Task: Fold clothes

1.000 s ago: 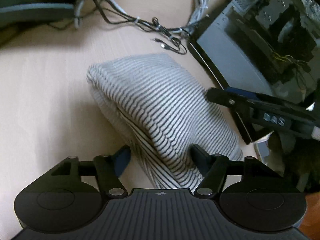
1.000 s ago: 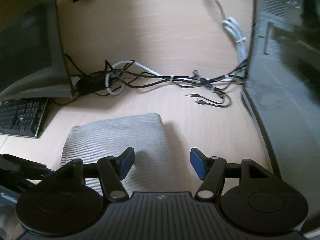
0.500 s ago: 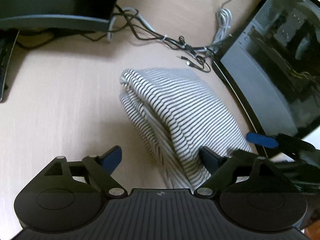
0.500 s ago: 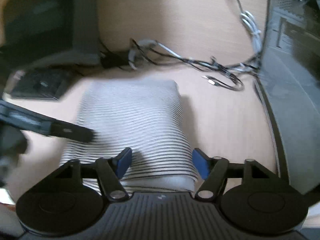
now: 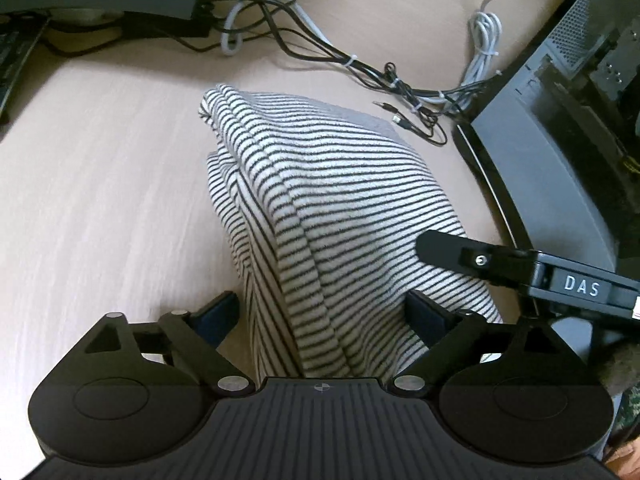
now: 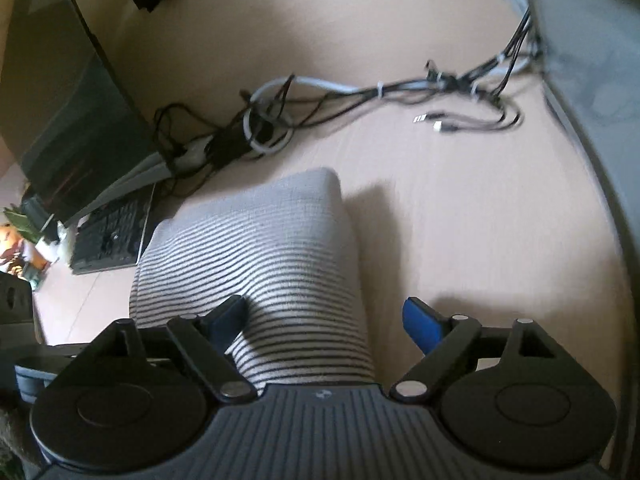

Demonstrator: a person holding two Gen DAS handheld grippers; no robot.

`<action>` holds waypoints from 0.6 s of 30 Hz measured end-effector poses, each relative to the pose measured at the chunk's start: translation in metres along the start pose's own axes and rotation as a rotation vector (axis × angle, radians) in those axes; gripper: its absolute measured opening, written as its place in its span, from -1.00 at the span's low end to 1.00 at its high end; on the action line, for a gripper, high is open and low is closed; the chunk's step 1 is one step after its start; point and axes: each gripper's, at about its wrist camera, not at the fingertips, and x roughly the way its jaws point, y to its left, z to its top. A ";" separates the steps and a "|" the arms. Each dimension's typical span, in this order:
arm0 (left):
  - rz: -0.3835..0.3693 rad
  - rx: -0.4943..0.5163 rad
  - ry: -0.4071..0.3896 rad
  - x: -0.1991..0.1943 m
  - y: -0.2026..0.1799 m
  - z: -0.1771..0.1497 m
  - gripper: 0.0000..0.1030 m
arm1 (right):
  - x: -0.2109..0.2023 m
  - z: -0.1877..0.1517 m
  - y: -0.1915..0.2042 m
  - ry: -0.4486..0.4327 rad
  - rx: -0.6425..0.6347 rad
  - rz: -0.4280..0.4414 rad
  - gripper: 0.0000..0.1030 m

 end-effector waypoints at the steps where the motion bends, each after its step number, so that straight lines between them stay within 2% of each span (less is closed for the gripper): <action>1: 0.000 -0.008 -0.001 -0.002 0.000 -0.002 0.72 | 0.002 -0.001 -0.001 0.015 0.005 0.021 0.67; 5: -0.011 -0.007 -0.013 -0.004 -0.001 -0.008 0.59 | 0.011 -0.010 -0.002 0.072 0.027 0.120 0.69; 8: -0.044 -0.034 -0.029 -0.008 0.006 -0.011 0.46 | 0.015 -0.011 0.007 0.068 0.004 0.123 0.69; 10: -0.047 -0.047 -0.050 -0.014 0.011 -0.013 0.40 | 0.018 -0.010 0.012 0.077 -0.006 0.134 0.58; 12: -0.040 -0.066 -0.079 -0.025 0.017 -0.015 0.33 | 0.022 -0.007 0.018 0.091 -0.014 0.166 0.31; 14: -0.038 -0.096 -0.106 -0.041 0.029 -0.016 0.31 | 0.026 -0.003 0.031 0.106 -0.018 0.222 0.17; 18: 0.036 -0.114 -0.156 -0.078 0.056 -0.016 0.27 | 0.050 0.004 0.074 0.140 -0.069 0.330 0.08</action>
